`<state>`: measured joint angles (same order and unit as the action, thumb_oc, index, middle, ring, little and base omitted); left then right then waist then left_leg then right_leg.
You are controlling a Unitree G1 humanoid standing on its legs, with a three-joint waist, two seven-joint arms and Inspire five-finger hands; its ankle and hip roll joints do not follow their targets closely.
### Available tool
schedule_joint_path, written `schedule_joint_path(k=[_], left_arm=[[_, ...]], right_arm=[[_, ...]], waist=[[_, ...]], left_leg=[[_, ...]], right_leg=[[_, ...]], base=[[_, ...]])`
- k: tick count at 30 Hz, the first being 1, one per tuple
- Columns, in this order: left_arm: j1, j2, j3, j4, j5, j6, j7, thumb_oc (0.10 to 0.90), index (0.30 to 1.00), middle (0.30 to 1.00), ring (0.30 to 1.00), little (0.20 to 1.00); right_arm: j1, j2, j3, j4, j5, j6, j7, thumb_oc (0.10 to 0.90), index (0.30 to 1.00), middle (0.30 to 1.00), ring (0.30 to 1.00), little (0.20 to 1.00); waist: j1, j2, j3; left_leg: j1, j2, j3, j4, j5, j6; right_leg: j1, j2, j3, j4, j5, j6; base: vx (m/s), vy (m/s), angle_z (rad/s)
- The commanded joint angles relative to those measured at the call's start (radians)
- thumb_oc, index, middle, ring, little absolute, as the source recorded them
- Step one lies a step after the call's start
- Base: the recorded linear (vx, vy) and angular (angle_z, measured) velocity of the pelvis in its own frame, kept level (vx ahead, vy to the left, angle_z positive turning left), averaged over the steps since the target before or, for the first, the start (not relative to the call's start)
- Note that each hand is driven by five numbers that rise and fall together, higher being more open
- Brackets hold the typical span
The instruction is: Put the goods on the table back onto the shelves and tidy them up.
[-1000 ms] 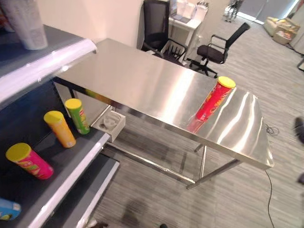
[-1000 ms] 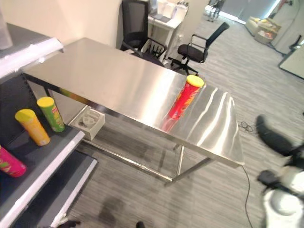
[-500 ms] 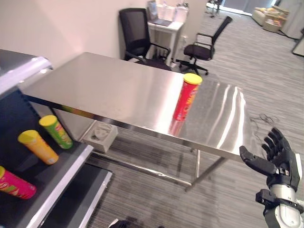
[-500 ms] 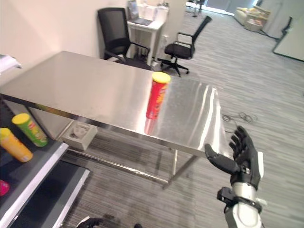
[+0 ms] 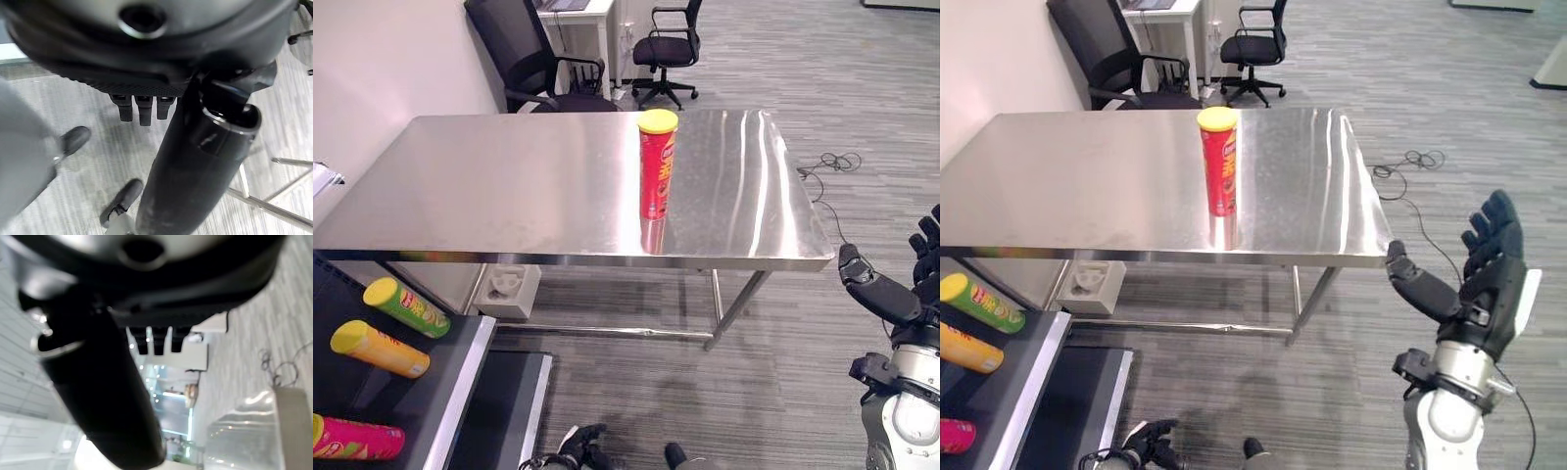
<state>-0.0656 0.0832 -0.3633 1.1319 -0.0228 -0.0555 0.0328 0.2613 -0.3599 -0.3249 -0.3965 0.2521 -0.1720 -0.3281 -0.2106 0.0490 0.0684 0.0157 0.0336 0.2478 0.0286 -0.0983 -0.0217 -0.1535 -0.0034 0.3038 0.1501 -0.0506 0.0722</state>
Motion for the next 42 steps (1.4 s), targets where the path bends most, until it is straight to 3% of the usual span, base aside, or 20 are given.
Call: schedule_joint_path(k=[1,2,3,5,8,10,11,13,15,16,22,28,30,32,34,36,39,40,41,42], left_arm=[[-0.059,0.037,-0.034,-0.021,0.046,-0.056,-0.002,0.8,0.9,0.9,0.9,0.9],[-0.056,0.041,-0.03,-0.037,0.038,-0.056,-0.005,0.8,0.9,0.9,0.9,0.9],[-0.057,0.042,-0.029,-0.038,0.038,-0.055,-0.005,0.8,0.9,0.9,0.9,0.9],[-0.055,0.051,-0.017,-0.046,0.022,-0.053,-0.005,0.8,0.9,0.9,0.9,0.9],[-0.049,0.065,0.008,-0.039,0.021,-0.054,-0.001,0.8,0.9,0.9,0.9,0.9],[-0.041,0.066,0.016,-0.04,0.023,-0.058,-0.003,0.8,0.9,0.9,0.9,0.9],[-0.04,0.063,0.016,-0.03,0.027,-0.061,-0.004,0.8,0.9,0.9,0.9,0.9],[-0.034,0.054,0.016,-0.004,0.041,-0.066,-0.013,0.8,0.9,0.9,0.9,0.9],[-0.036,0.052,0.02,0.002,0.042,-0.068,-0.016,0.8,0.9,0.9,0.9,0.9],[-0.037,0.049,0.021,0.004,0.054,-0.074,-0.011,0.8,0.9,0.9,0.9,0.9],[-0.033,0.027,0.053,0.022,0.028,-0.072,0.001,0.8,0.9,0.9,0.9,0.9],[-0.033,0.004,0.038,0.037,0.021,-0.063,0.003,0.8,0.9,0.9,0.9,0.9],[-0.026,0.006,0.036,0.028,0.022,-0.063,-0.001,0.8,0.9,0.9,0.9,0.9],[-0.021,0.014,0.041,-0.002,0.018,-0.064,0.001,0.8,0.9,0.9,0.9,0.9],[-0.023,0.021,0.053,-0.028,-0.001,-0.064,0.011,0.8,0.9,0.9,0.9,0.9],[-0.022,0.026,0.056,-0.04,-0.01,-0.066,0.02,0.8,0.9,0.9,0.9,0.9],[-0.034,0.016,0.056,-0.05,-0.028,-0.076,0.029,0.8,0.9,0.9,0.9,0.9],[-0.04,-0.001,0.043,-0.034,-0.032,-0.077,0.025,0.8,0.9,0.9,0.9,0.9],[-0.036,-0.018,0.012,-0.04,0.029,-0.067,0.008,0.8,0.9,0.9,0.9,0.9],[-0.043,-0.008,0.009,-0.032,0.002,-0.07,0.026,0.8,0.9,0.9,0.9,0.9]], right_arm=[[-0.078,-0.063,-0.045,-0.078,-0.005,-0.093,0.035,0.8,0.9,0.9,0.9,0.9],[-0.079,-0.064,-0.04,-0.08,-0.008,-0.09,0.055,0.8,0.9,0.9,0.9,0.9],[-0.08,-0.063,-0.039,-0.08,-0.008,-0.09,0.055,0.8,0.9,0.9,0.9,0.9],[-0.085,-0.061,-0.024,-0.086,0.003,-0.092,0.073,0.8,0.9,0.9,0.9,0.9],[-0.084,-0.052,0.018,-0.099,-0.003,-0.096,0.095,0.8,0.9,0.9,0.9,0.9],[-0.08,-0.054,0.013,-0.108,0.0,-0.097,0.106,0.8,0.9,0.9,0.9,0.9],[-0.081,-0.055,-0.001,-0.11,0.004,-0.1,0.104,0.8,0.9,0.9,0.9,0.9],[-0.069,-0.046,-0.047,-0.114,0.022,-0.113,0.091,0.8,0.9,0.9,0.9,0.9],[-0.067,-0.044,-0.056,-0.121,0.024,-0.115,0.091,0.8,0.9,0.9,0.9,0.9],[-0.048,-0.045,-0.046,-0.152,-0.006,-0.117,0.099,0.8,0.9,0.9,0.9,0.9],[-0.073,-0.062,-0.058,-0.171,-0.001,-0.136,0.101,0.8,0.9,0.9,0.9,0.9],[-0.101,-0.089,-0.066,-0.192,0.015,-0.159,0.108,0.8,0.9,0.9,0.9,0.9],[-0.097,-0.095,-0.053,-0.187,0.062,-0.165,0.134,0.8,0.9,0.9,0.9,0.9],[-0.08,-0.103,-0.044,-0.19,0.113,-0.168,0.164,0.8,0.9,0.9,0.9,0.9],[-0.064,-0.101,-0.04,-0.195,0.155,-0.171,0.196,0.8,0.9,0.9,0.9,0.9],[-0.057,-0.1,-0.04,-0.195,0.172,-0.174,0.207,0.8,0.9,0.9,0.9,0.9],[-0.055,-0.098,-0.055,-0.201,0.177,-0.182,0.2,0.8,0.9,0.9,0.9,0.9],[-0.078,-0.092,-0.079,-0.2,0.167,-0.194,0.176,0.8,0.9,0.9,0.9,0.9],[-0.143,-0.102,-0.136,-0.205,0.049,-0.208,0.106,0.8,0.9,0.9,0.9,0.9],[-0.174,-0.128,-0.105,-0.175,0.067,-0.189,0.116,0.8,0.9,0.9,0.9,0.9]], waist=[[0.014,-0.015,-0.014],[0.009,-0.019,0.0],[0.01,-0.018,0.0],[0.005,-0.015,0.019],[0.011,-0.007,0.032],[0.016,-0.004,0.025],[0.011,-0.001,0.022],[-0.027,-0.007,0.014],[-0.031,-0.012,0.013],[-0.038,-0.017,-0.003],[-0.029,-0.004,-0.03],[-0.019,0.004,-0.061],[-0.014,0.004,-0.063],[0.002,-0.021,-0.045],[0.009,-0.04,-0.032],[0.014,-0.046,-0.028],[0.023,-0.056,-0.023],[0.034,-0.058,-0.029],[0.041,-0.045,-0.032],[0.047,-0.041,-0.033]], left_leg=[[-0.072,-0.045,0.012,-0.07,0.099,0.052],[-0.035,-0.067,0.012,-0.081,0.083,0.067],[-0.039,-0.064,0.015,-0.081,0.088,0.066],[-0.017,-0.068,0.017,-0.095,0.089,0.072],[0.011,-0.054,0.026,-0.106,0.083,0.07],[0.017,-0.048,0.033,-0.107,0.075,0.06],[0.025,-0.043,0.029,-0.11,0.068,0.054],[0.072,-0.058,-0.021,-0.116,0.022,0.038],[0.075,-0.065,-0.037,-0.116,0.016,0.035],[0.099,-0.072,-0.065,-0.115,-0.005,0.032],[0.136,-0.037,-0.063,-0.094,-0.013,0.014],[0.134,0.018,-0.073,-0.018,0.029,-0.032],[0.122,0.033,-0.074,0.039,0.048,-0.047],[0.042,0.056,-0.083,0.227,0.113,-0.055],[-0.027,0.058,-0.099,0.368,0.137,-0.046],[-0.052,0.055,-0.108,0.411,0.133,-0.036],[-0.096,0.065,-0.095,0.341,0.078,-0.014],[-0.113,0.069,-0.088,0.189,0.053,-0.012],[-0.121,0.085,-0.073,0.099,0.07,-0.025],[-0.104,0.079,-0.079,0.016,0.103,-0.035]], right_leg=[[0.021,0.025,0.04,0.14,-0.079,0.044],[-0.011,-0.007,0.031,0.241,-0.015,0.068],[-0.016,-0.003,0.033,0.24,-0.007,0.068],[-0.075,-0.017,0.017,0.359,0.079,0.067],[-0.155,-0.058,-0.05,0.464,0.093,0.042],[-0.175,-0.077,-0.097,0.397,0.067,0.043],[-0.186,-0.06,-0.115,0.338,0.034,0.045],[-0.179,0.043,-0.075,0.102,0.036,0.074],[-0.173,0.062,-0.053,0.03,0.066,0.08],[-0.137,0.076,0.005,-0.01,0.093,0.073],[-0.107,0.092,0.002,0.019,0.074,0.043],[-0.061,0.106,-0.036,-0.001,0.049,0.005],[-0.045,0.112,-0.04,-0.007,0.039,-0.007],[-0.002,0.109,-0.033,-0.01,0.023,-0.036],[0.005,0.114,-0.025,-0.002,0.015,-0.057],[0.007,0.112,-0.028,0.006,0.008,-0.064],[0.021,0.075,-0.028,0.003,-0.008,-0.05],[0.038,0.041,-0.036,-0.018,-0.015,-0.031],[0.056,0.025,-0.076,-0.029,-0.031,-0.024],[0.045,0.033,-0.063,-0.032,-0.023,-0.019]], base=[[0.22,0.154,-0.42],[0.15,0.1,-0.37],[0.13,0.083,-0.19],[0.05,0.05,-0.03],[0.11,0.029,-0.04],[0.18,-0.046,0.02],[0.27,-0.153,-0.06],[0.29,-0.17,0.02],[0.17,-0.122,0.57],[0.2,-0.153,0.7],[0.18,-0.152,0.53],[0.14,-0.17,0.18],[0.1,-0.168,0.02],[0.07,-0.235,0.05],[0.05,-0.177,0.07],[0.04,-0.059,-0.12],[0.07,0.071,0.02],[0.2,0.219,0.24],[0.16,0.212,0.32],[0.12,0.134,0.24]])
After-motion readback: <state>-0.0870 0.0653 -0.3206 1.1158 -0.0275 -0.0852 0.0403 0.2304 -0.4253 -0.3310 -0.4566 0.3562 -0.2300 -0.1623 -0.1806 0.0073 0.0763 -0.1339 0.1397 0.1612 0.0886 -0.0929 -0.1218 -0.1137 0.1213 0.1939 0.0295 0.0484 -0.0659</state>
